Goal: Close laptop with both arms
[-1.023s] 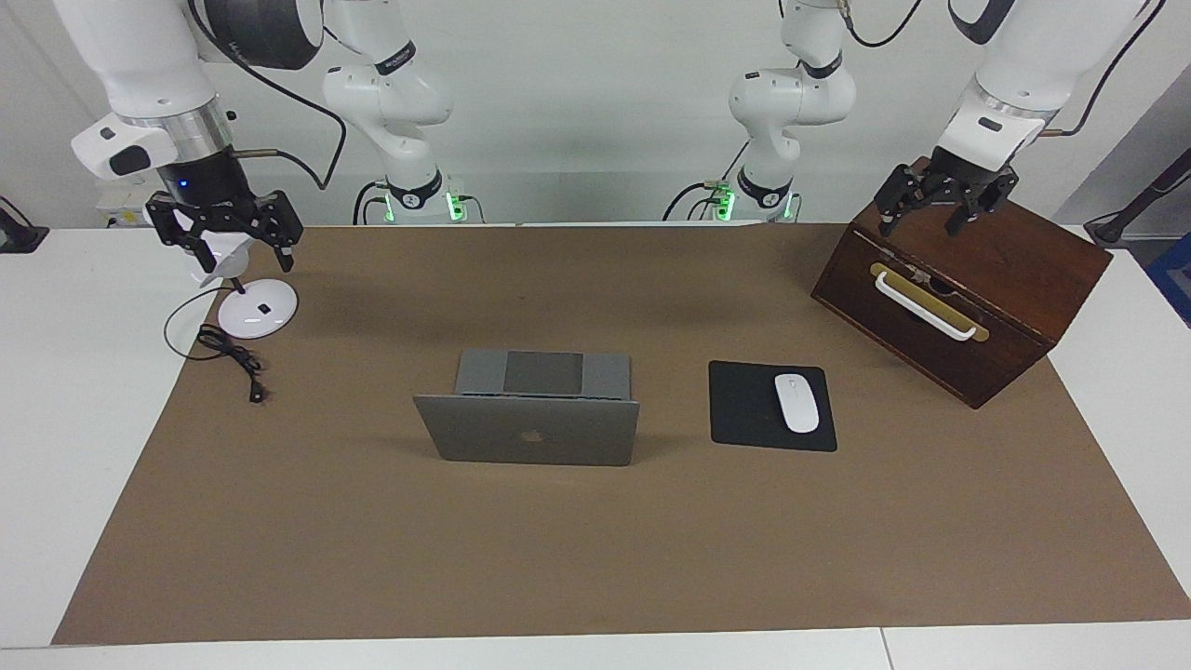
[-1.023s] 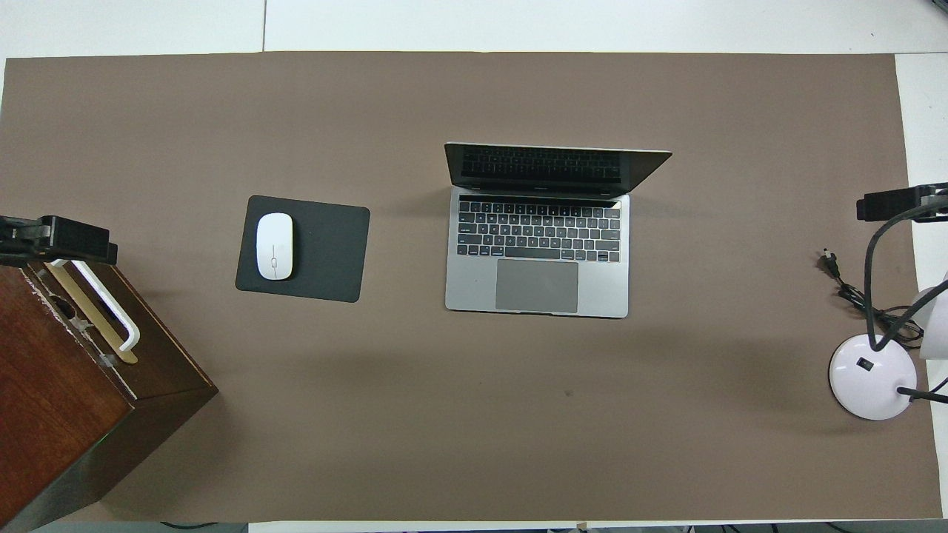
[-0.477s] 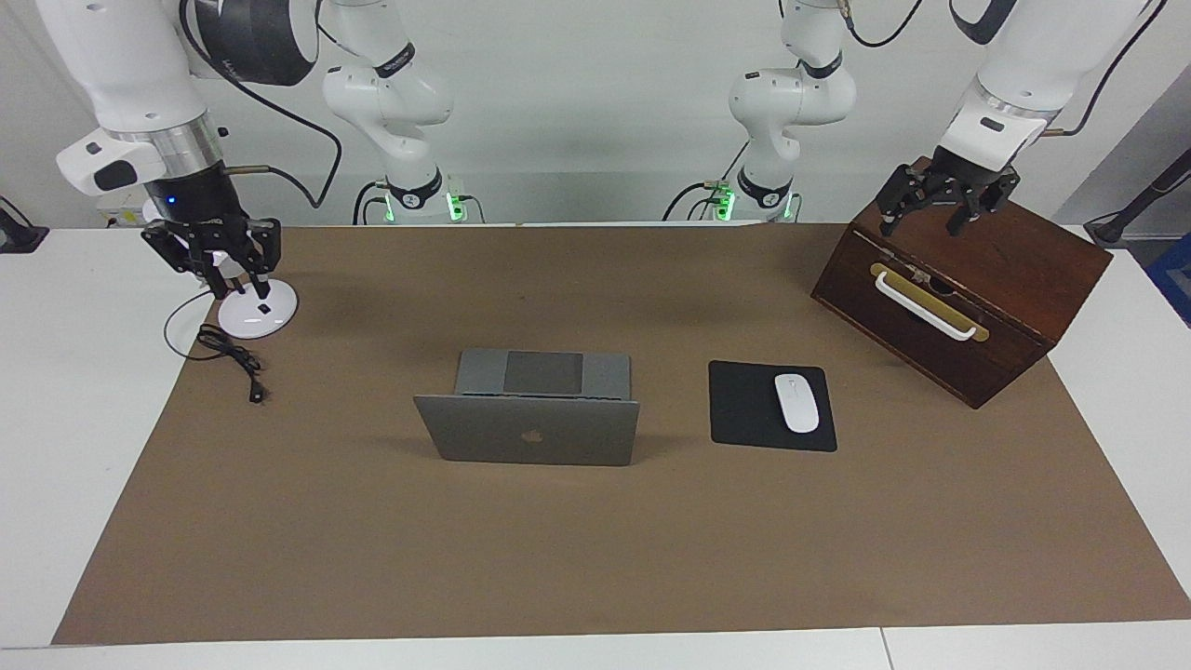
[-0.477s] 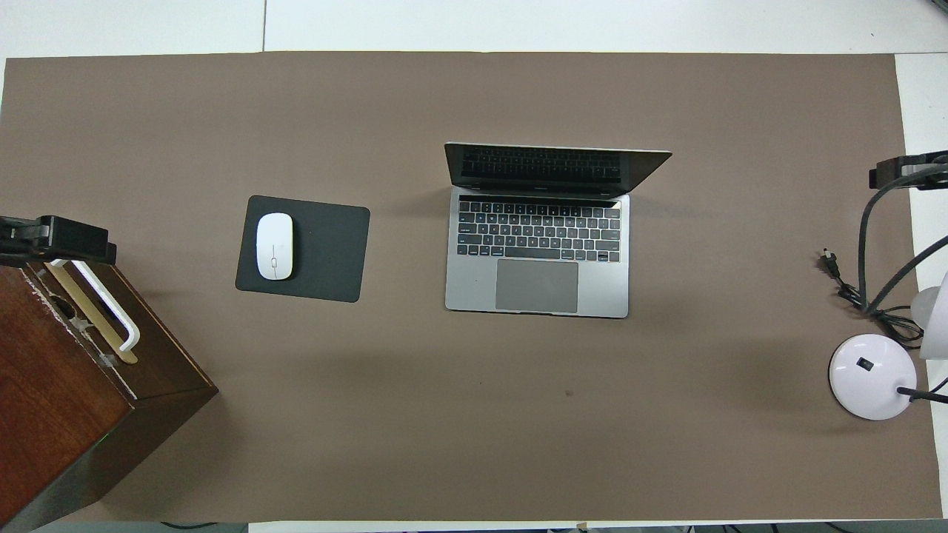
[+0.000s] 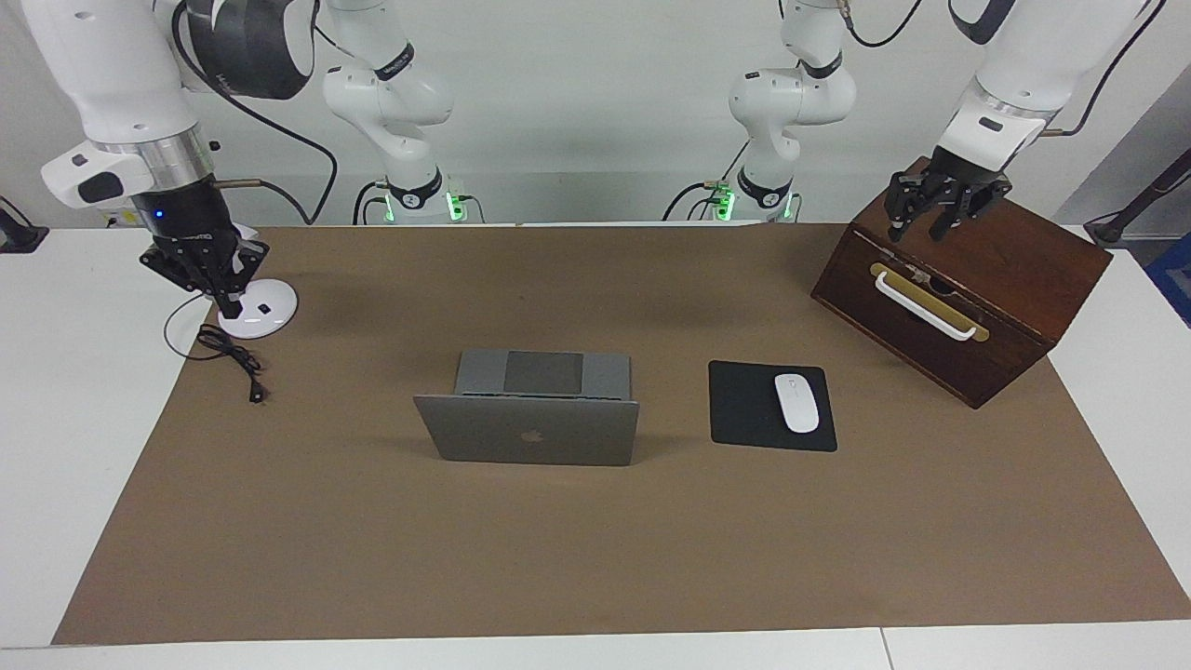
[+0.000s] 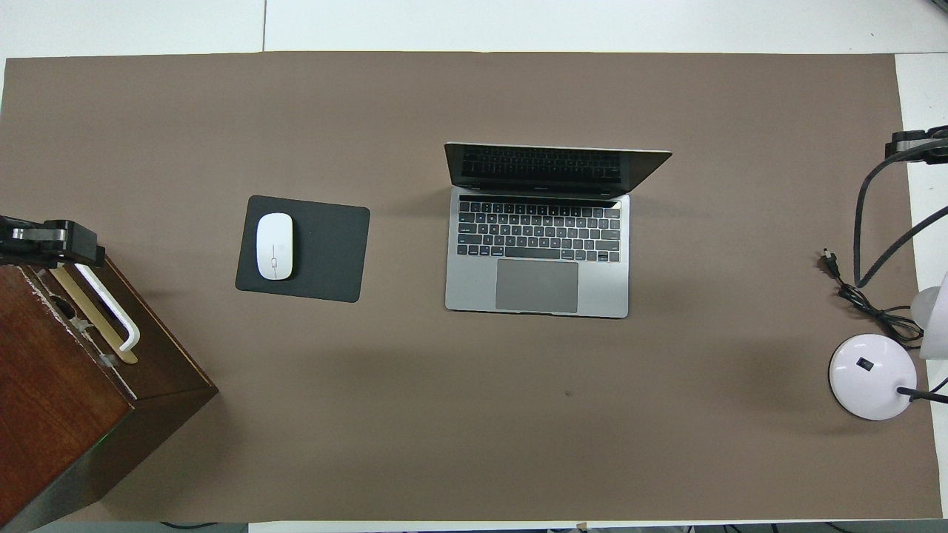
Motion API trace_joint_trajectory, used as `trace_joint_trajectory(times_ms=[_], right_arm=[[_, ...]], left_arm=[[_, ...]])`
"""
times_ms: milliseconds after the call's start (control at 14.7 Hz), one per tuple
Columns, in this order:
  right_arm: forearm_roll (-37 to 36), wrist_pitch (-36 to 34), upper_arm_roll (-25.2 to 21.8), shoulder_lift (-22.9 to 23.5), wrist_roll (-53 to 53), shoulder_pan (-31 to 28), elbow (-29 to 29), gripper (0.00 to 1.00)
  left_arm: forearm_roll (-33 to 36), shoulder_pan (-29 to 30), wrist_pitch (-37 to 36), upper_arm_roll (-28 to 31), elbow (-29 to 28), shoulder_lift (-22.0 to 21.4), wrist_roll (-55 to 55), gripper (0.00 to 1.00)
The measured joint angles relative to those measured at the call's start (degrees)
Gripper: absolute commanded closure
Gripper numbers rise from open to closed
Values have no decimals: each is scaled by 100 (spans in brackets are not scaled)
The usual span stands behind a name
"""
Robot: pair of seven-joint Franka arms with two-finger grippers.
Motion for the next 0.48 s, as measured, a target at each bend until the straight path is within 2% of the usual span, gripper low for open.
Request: trace_joint_trajectory(times_ms=[205,477], right_arm=[[0,136,3,338,0,10,255,100],[-45,130,12,1143,69,271,1115,100]], left_arm=[[-1,0,10,1,1,0,0,100],[-44,-2,128,-2,2,-1,0,100]])
